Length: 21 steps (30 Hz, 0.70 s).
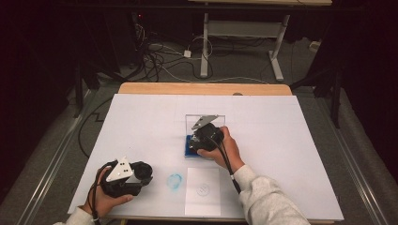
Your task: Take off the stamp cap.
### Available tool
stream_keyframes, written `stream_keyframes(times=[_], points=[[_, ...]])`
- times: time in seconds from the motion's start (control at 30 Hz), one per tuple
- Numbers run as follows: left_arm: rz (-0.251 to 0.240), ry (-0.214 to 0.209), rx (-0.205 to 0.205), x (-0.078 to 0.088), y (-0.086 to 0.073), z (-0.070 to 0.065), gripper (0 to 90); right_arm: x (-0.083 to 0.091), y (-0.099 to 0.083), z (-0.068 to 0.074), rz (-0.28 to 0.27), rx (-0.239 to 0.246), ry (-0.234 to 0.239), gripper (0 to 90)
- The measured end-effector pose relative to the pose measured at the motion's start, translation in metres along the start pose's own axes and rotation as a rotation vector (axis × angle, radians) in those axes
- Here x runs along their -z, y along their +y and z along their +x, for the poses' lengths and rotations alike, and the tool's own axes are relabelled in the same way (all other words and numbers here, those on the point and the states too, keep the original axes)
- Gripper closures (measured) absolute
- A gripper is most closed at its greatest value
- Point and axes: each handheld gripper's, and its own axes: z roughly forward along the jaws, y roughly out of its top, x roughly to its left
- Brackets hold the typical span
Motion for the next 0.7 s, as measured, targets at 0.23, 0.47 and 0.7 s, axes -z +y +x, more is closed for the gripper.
stream_keyframes(times=[0.23, 0.47, 0.7], points=[[0.002, 0.004, -0.006, 0.001, 0.0, 0.002, 36.8, 0.007, 0.004, -0.003, -0.001, 0.016, -0.039, 56.7], [0.003, 0.003, -0.008, 0.001, 0.0, 0.002, 36.8, 0.043, 0.01, -0.017, -0.079, -0.021, -0.051, 56.7], [0.003, 0.003, -0.009, 0.0, 0.001, 0.001, 36.8, 0.079, 0.014, -0.023, -0.129, -0.019, -0.072, 56.7]])
